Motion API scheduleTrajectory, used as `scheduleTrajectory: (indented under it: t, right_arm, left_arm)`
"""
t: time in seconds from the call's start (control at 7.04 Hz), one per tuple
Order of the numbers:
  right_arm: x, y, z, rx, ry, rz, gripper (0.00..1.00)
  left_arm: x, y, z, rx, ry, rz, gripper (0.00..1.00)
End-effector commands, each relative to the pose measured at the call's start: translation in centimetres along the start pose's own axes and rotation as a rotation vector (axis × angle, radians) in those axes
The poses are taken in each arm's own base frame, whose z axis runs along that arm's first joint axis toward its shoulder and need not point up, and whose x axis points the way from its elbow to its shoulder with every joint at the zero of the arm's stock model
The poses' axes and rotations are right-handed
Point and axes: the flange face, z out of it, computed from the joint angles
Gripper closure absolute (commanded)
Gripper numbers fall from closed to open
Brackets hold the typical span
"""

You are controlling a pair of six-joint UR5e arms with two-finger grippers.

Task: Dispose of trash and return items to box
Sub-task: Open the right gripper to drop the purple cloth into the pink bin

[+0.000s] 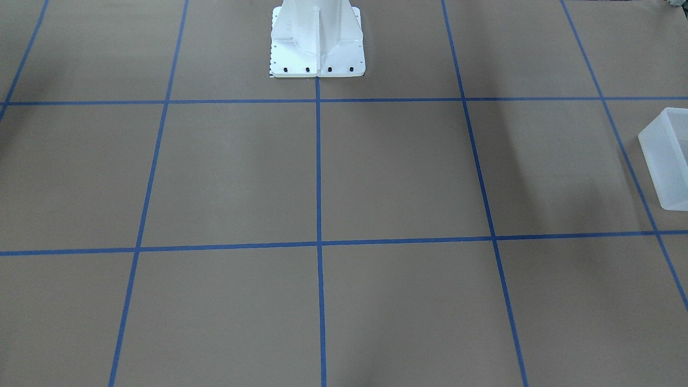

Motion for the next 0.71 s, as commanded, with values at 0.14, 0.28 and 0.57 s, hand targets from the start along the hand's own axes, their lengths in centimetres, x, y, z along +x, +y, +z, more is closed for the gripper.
scheduleTrajectory:
  t: [0.14, 0.28, 0.57]
  right_arm:
    - [-0.1, 0.0, 3.8, -0.011, -0.004, -0.010, 0.20]
    - [-1.0, -0.6, 3.0, 0.043, -0.042, -0.011, 0.01]
    - [-4.9, -5.5, -3.1, 0.144, -0.041, 0.127, 0.01]
  left_arm:
    - [0.4, -0.1, -0.4, 0.009, 0.002, 0.008, 0.02]
    - [0.5, -0.1, -0.6, 0.011, 0.002, 0.010, 0.02]
    - [0.6, -0.1, -0.7, 0.014, 0.002, 0.012, 0.02]
